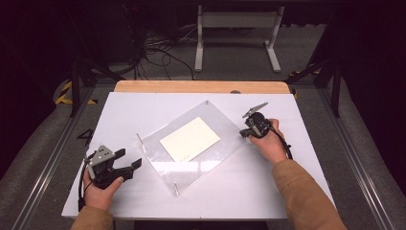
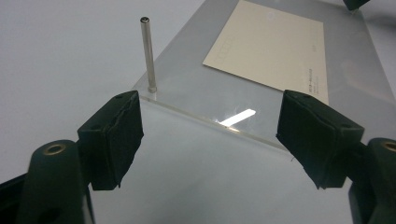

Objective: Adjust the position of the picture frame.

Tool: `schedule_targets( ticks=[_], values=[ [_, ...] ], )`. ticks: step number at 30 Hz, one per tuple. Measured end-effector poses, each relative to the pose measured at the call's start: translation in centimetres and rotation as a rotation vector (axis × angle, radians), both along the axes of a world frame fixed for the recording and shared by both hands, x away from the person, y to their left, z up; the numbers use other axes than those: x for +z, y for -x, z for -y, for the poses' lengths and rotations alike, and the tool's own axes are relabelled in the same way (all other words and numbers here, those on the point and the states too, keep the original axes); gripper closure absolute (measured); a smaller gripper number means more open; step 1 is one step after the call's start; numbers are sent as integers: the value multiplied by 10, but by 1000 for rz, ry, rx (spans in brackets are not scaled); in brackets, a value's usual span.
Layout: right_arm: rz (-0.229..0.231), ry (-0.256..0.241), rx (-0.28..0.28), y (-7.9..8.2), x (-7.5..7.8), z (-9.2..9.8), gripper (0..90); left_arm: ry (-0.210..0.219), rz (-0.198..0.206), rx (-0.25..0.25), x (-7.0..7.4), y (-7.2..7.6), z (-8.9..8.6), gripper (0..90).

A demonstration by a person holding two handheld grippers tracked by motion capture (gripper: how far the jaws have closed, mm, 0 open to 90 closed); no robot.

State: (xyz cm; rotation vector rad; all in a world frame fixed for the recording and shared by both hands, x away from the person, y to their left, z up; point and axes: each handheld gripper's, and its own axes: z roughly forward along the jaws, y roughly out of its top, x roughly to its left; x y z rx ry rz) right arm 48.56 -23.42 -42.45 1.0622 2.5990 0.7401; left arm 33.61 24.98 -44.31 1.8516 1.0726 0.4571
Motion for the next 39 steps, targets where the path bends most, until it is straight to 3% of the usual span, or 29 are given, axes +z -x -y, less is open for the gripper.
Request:
schedule_targets(
  ticks=[7,14,19,25,32,36,39],
  values=[
    [-44,-9,4,-4,1,1,900,-1,-1,-3,0,1,-1,225],
    [-71,7,-4,4,2,4,900,1,-1,-7,0,1,0,225],
    [-80,10,2,22,3,13,900,-2,-1,-12,0,1,2,224],
    [-101,-43,-22,52,1,32,900,-5,-2,-20,1,2,5,223],
    [-120,-88,-52,86,-1,48,900,-12,-6,-79,4,11,15,213],
    [-70,-111,-58,94,-4,51,897,9,7,-137,6,19,21,212],
    [20,-144,-63,100,-6,55,835,17,41,-236,10,28,31,216]
  ],
)
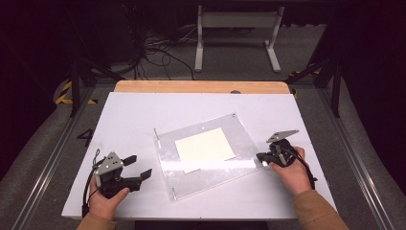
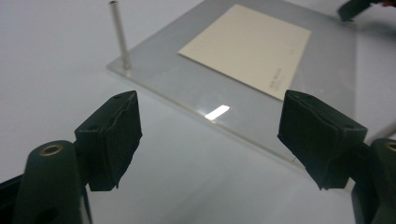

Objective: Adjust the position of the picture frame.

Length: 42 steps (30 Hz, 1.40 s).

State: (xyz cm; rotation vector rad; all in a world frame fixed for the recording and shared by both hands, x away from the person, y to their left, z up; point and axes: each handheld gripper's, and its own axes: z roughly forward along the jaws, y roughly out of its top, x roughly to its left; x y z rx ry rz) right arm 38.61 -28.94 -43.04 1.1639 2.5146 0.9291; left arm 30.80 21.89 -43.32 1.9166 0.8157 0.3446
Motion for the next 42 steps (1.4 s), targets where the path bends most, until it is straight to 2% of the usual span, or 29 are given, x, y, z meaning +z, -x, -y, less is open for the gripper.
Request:
schedule_targets(
  ticks=[2,4,7,9,11,16,17,19,21,23,24,25,28,30,32,33,34,35,37,38,39,40,41,42],
  values=[
    [45,-24,3,3,3,2,800,16,18,-77,3,6,7,226],
    [88,-47,-8,7,8,4,764,12,39,-146,5,10,15,229],
    [135,-75,-20,11,12,6,743,-16,46,-242,4,15,32,235],
    [148,-91,-27,11,13,8,730,-50,38,-278,0,17,43,245],
    [159,-103,-36,13,14,11,725,-84,32,-298,-4,17,52,259],
    [196,-127,-56,15,16,15,680,-104,8,-311,-14,17,65,355],
    [200,-128,-60,15,16,16,678,-126,17,-315,-15,17,68,386],
    [212,-135,-59,16,16,16,672,-156,20,-324,-16,18,71,493],
    [214,-138,-62,16,16,16,672,-173,6,-336,-18,20,74,624],
    [218,-142,-59,17,16,16,672,-174,5,-342,-16,20,73,757],
    [222,-142,-57,17,16,16,672,-165,-8,-350,-16,20,73,808],
    [224,-141,-57,17,16,16,672,-173,-5,-359,-15,20,73,839],
    [232,-149,-55,18,17,17,672,-165,-9,-355,-13,19,72,845],
    [236,-153,-53,20,18,18,672,-148,-13,-323,-9,17,68,847],
    [245,-159,-49,21,19,19,672,-109,-10,-288,-4,9,55,848],
    [245,-159,-49,21,19,19,672,-109,-10,-288,-4,9,55,848],
    [247,-162,-53,22,20,20,673,-95,-2,-246,0,3,46,848],
    [247,-162,-53,22,20,20,673,-95,-2,-246,0,3,46,848],
    [250,-164,-51,23,20,21,673,-100,6,-193,4,-3,37,848],
    [247,-165,-52,24,20,21,673,-105,26,-135,8,-9,31,848],
    [250,-166,-51,25,20,22,673,-109,30,-102,10,-13,27,848],
    [250,-166,-51,25,20,22,673,-109,30,-102,10,-13,27,848],
    [250,-166,-52,26,20,22,673,-98,30,-30,12,-22,19,848],
    [250,-166,-52,26,20,22,673,-98,30,-30,12,-22,19,848]
  ],
)
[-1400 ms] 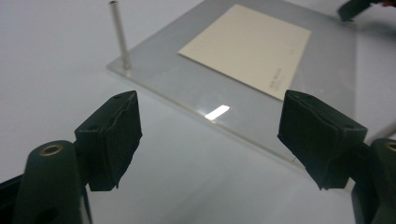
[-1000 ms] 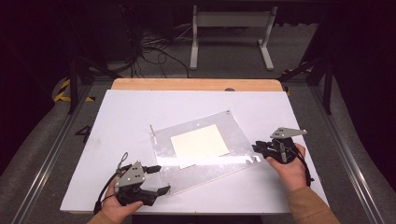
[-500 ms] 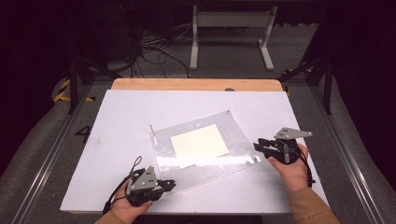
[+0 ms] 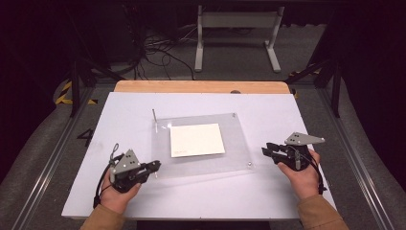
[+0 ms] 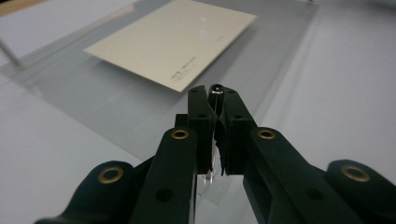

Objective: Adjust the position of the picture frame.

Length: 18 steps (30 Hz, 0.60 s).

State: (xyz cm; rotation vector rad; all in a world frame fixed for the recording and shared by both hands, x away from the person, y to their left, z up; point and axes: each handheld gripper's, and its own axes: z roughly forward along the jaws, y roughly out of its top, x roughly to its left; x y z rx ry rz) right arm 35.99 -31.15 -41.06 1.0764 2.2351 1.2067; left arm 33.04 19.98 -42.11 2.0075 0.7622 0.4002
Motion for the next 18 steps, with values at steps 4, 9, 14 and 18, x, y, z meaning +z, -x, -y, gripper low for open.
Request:
schedule_targets(
  ticks=[4,9,14,18],
  values=[
    [6,-3,9,3,1,0,672,21,-19,134,-2,-24,-14,847],
    [2,-7,24,7,0,-2,670,20,-18,268,-5,-52,-23,846],
    [-10,4,68,9,-3,-10,666,32,-34,352,-11,-73,-28,838],
    [-21,12,106,10,-6,-18,666,42,-101,398,-28,-88,-32,824]
  ],
)
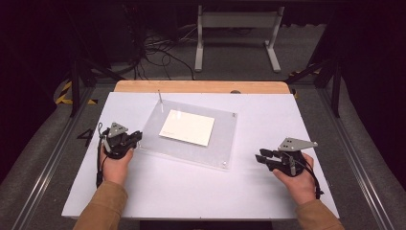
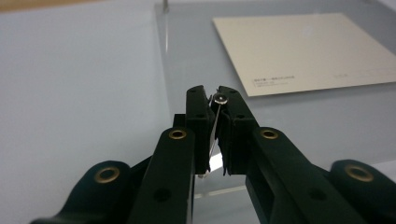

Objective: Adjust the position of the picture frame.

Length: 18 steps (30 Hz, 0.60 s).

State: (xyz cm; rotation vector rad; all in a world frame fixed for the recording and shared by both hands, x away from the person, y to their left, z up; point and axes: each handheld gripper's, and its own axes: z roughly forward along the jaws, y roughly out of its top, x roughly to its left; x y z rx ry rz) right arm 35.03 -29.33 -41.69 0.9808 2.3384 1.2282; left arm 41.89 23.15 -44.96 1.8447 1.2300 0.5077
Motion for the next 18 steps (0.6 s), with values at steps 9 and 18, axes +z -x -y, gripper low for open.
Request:
schedule_targets(
  ticks=[9,18],
  values=[
    [-21,29,99,-3,-3,-25,677,-8,11,-22,2,6,3,456],
    [-90,79,234,-17,-6,-65,680,11,62,-23,12,31,-6,319]
  ],
)
